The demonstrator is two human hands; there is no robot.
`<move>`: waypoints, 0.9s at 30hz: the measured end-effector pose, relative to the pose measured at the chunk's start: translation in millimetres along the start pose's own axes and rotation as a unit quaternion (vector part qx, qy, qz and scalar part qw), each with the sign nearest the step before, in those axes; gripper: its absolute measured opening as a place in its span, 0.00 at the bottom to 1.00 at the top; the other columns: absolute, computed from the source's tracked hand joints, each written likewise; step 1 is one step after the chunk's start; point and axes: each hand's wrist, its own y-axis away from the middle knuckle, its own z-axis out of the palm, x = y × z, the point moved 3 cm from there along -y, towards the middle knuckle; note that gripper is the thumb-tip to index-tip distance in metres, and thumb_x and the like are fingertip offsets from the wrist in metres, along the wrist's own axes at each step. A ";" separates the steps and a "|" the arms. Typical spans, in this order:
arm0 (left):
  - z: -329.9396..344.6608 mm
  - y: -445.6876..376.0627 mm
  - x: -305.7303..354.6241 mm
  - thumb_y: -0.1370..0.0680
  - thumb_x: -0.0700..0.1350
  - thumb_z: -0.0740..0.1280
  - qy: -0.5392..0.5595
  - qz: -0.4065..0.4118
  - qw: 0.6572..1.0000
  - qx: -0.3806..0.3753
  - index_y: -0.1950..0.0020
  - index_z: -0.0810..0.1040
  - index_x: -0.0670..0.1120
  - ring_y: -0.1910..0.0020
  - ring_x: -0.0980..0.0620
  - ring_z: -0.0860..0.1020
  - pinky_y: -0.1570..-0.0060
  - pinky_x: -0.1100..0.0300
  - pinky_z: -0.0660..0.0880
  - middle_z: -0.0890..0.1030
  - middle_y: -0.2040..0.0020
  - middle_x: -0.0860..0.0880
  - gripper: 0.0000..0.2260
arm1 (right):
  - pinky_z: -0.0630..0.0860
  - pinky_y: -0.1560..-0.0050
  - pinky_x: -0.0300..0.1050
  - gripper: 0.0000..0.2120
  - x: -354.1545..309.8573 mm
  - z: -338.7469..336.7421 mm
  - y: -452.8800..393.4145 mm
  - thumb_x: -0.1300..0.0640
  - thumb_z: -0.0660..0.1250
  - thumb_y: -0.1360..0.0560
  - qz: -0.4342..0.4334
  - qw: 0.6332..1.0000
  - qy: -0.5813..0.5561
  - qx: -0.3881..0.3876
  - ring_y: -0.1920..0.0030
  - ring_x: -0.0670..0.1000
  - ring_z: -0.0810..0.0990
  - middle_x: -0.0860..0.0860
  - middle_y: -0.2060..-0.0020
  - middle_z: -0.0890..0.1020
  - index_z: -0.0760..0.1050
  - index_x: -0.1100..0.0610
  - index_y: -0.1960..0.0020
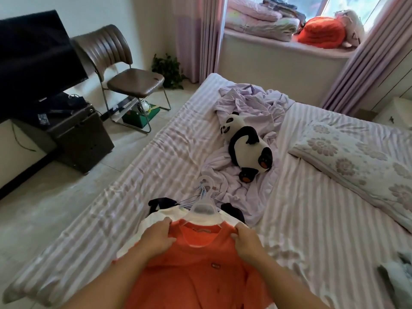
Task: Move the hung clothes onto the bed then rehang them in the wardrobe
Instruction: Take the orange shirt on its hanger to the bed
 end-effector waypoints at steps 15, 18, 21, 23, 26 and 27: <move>54.7 -121.1 -16.2 0.24 0.43 0.65 -0.049 -0.055 0.996 0.056 0.27 0.65 0.45 0.36 0.44 0.71 0.35 0.53 0.65 0.72 0.33 0.44 0.25 | 0.70 0.43 0.50 0.12 27.9 63.3 -111.3 0.62 0.66 0.24 -0.011 0.999 0.026 0.021 0.42 0.58 0.76 0.53 0.45 0.78 0.75 0.57 0.41; 65.4 -127.4 -17.4 0.24 0.40 0.65 0.004 -0.041 0.997 0.069 0.27 0.66 0.43 0.34 0.44 0.68 0.32 0.56 0.60 0.71 0.30 0.44 0.26 | 0.76 0.54 0.56 0.10 39.0 77.8 -121.3 0.66 0.71 0.30 -0.014 0.997 0.017 0.079 0.53 0.61 0.79 0.56 0.54 0.81 0.79 0.60 0.49; 68.2 -128.1 -23.3 0.25 0.42 0.69 0.031 -0.035 0.997 0.067 0.26 0.66 0.43 0.31 0.44 0.66 0.29 0.56 0.58 0.70 0.29 0.46 0.28 | 0.77 0.53 0.56 0.11 35.6 78.9 -122.1 0.59 0.67 0.28 -0.028 0.993 0.014 0.116 0.52 0.60 0.80 0.54 0.51 0.81 0.79 0.58 0.46; 67.8 -126.3 -27.3 0.25 0.44 0.71 0.030 -0.028 0.997 0.072 0.26 0.67 0.44 0.31 0.45 0.67 0.29 0.55 0.59 0.70 0.29 0.46 0.29 | 0.77 0.44 0.55 0.20 32.2 80.2 -117.1 0.49 0.64 0.28 -0.033 0.994 0.013 0.107 0.46 0.57 0.78 0.53 0.45 0.80 0.77 0.57 0.39; 63.2 -121.0 -24.6 0.25 0.47 0.71 0.013 -0.019 0.997 0.079 0.25 0.67 0.46 0.31 0.46 0.67 0.29 0.55 0.60 0.69 0.28 0.48 0.29 | 0.77 0.43 0.53 0.28 31.6 84.8 -107.4 0.42 0.66 0.30 -0.025 0.995 0.068 0.074 0.44 0.55 0.80 0.52 0.43 0.81 0.76 0.56 0.34; 60.0 -119.1 -21.2 0.25 0.47 0.70 0.013 -0.015 0.996 0.082 0.25 0.67 0.47 0.31 0.47 0.67 0.29 0.56 0.60 0.69 0.27 0.49 0.29 | 0.78 0.44 0.53 0.28 31.5 85.3 -105.4 0.43 0.69 0.30 -0.018 0.994 0.080 0.067 0.45 0.56 0.81 0.52 0.44 0.82 0.76 0.56 0.34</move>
